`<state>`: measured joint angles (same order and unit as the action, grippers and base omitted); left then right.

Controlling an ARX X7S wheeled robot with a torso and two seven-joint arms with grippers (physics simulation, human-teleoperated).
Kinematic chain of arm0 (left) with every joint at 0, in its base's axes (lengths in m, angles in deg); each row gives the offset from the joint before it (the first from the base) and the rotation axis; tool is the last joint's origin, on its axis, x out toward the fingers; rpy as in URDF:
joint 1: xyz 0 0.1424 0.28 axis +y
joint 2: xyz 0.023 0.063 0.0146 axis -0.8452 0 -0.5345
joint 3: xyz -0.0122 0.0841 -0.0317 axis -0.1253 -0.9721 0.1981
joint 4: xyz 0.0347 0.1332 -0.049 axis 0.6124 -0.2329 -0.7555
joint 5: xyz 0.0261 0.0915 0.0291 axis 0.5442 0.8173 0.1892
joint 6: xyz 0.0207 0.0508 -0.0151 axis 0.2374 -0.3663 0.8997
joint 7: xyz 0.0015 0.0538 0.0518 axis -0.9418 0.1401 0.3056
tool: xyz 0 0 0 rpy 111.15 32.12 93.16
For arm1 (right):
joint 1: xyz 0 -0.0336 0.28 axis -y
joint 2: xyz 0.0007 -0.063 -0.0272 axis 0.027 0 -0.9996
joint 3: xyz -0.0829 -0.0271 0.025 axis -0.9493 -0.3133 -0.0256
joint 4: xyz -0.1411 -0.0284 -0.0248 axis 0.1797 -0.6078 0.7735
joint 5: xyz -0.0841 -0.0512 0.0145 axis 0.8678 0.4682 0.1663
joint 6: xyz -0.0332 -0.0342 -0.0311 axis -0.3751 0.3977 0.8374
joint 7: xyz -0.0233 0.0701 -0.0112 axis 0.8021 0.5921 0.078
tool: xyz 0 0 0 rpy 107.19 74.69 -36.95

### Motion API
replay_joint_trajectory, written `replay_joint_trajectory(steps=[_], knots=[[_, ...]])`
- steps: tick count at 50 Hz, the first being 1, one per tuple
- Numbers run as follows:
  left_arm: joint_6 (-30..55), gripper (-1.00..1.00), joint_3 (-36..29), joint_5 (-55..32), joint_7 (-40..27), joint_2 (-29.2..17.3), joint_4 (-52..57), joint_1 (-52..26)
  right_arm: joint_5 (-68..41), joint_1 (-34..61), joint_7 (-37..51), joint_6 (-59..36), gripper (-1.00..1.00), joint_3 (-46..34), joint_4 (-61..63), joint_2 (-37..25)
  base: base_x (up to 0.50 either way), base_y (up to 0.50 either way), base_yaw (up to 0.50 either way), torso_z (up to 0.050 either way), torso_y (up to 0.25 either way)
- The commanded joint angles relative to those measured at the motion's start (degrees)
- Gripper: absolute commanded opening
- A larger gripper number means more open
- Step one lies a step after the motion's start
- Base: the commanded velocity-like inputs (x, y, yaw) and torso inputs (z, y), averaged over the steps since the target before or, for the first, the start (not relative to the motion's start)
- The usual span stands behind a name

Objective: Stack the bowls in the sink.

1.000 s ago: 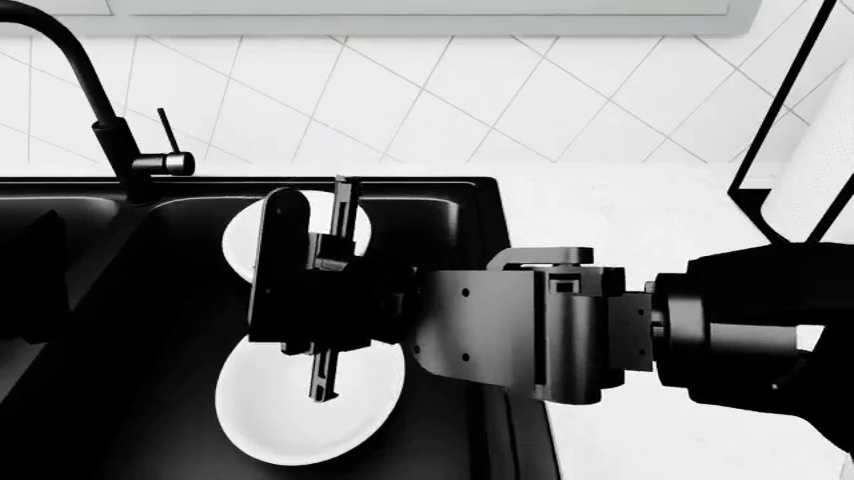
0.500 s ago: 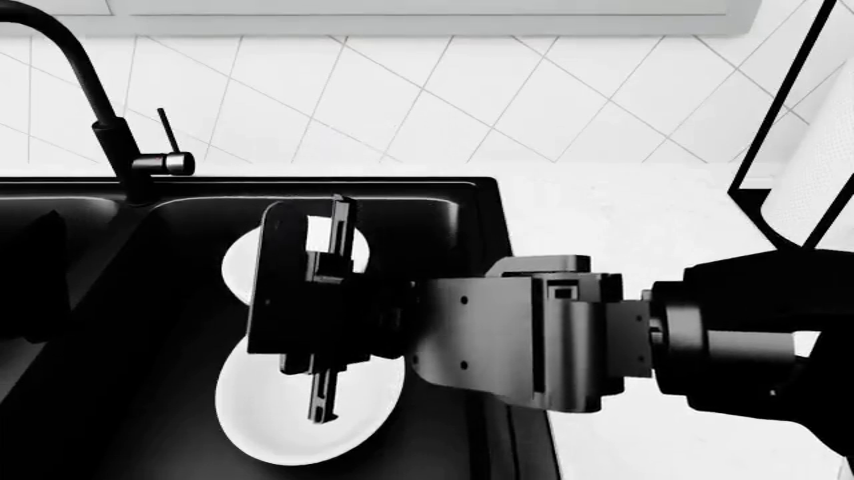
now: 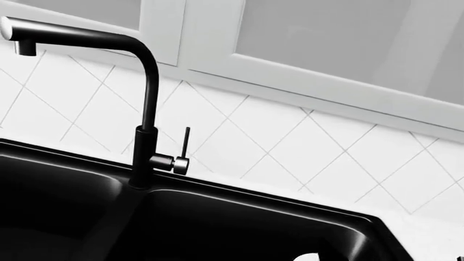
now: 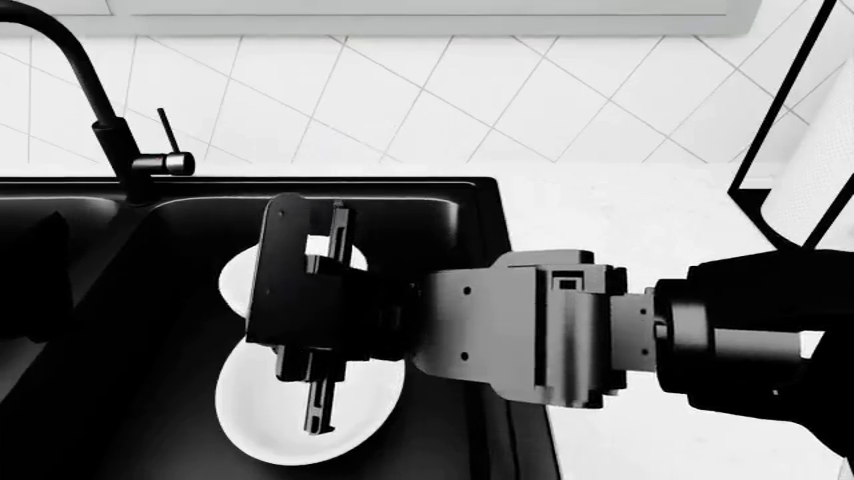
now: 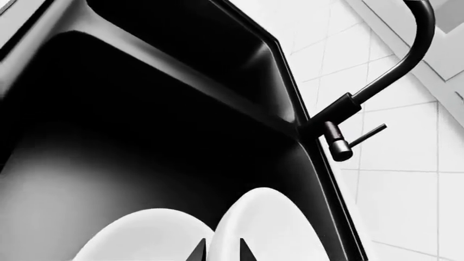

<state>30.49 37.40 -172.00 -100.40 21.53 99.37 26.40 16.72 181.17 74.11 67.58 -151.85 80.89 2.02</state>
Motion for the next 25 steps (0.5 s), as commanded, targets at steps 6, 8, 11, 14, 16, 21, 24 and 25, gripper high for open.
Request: replay_joint_trajectory(steps=[6, 8, 11, 14, 16, 21, 24, 25], knots=[[-0.05, 1.0, -0.61, 0.45, -0.02, -0.03, -0.01, -0.2, -2.07, 0.08, -1.98, -0.54, -1.0, 1.46, 0.28, -0.24, 0.0, 0.0, 0.0, 0.0, 0.0], [-0.09, 1.0, -0.53, 0.34, -0.09, -0.11, 0.0, -0.2, -2.45, 0.15, -2.11, -0.82, -1.0, 1.46, 0.63, -0.37, 0.0, 0.0, 0.0, 0.0, 0.0], [-0.1, 1.0, -0.49, 0.23, -0.19, -0.15, 0.09, -0.15, -2.75, 0.26, -2.18, -1.04, -1.0, 1.54, 1.07, -0.5, 0.0, 0.0, 0.0, 0.0, 0.003], [-0.16, 1.0, -0.44, 0.09, -0.31, -0.22, 0.1, -0.15, -3.16, 0.28, -2.33, -1.25, -1.0, 1.7, 0.98, -0.5, 0.0, 0.0, 0.0, 0.0, 0.0], [-0.19, 1.0, -0.43, 0.01, -0.38, -0.28, 0.15, -0.16, -3.39, 0.24, -2.44, -1.42, -1.0, 1.71, 0.96, -0.47, 0.0, 0.0, 0.0, 0.0, 0.0], [-0.18, 1.0, -0.22, -0.16, -0.49, -0.35, 0.21, -0.06, -3.18, -0.2, -2.87, -1.41, -1.0, 1.51, 0.24, -0.27, 0.0, 0.0, 0.0, 0.0, 0.0], [-0.16, 1.0, -0.1, -0.25, -0.5, -0.42, 0.22, -0.01, -3.18, -0.45, -3.2, -1.4, -1.0, 1.46, -0.33, -0.09, 0.0, 0.0, 0.0, 0.0, 0.0], [-0.19, 1.0, -0.11, -0.27, -0.53, -0.42, 0.21, -0.01, -3.19, -0.48, -3.23, -1.41, -1.0, 1.47, -0.37, -0.09, 0.0, 0.0, 0.0, 0.0, 0.0]])
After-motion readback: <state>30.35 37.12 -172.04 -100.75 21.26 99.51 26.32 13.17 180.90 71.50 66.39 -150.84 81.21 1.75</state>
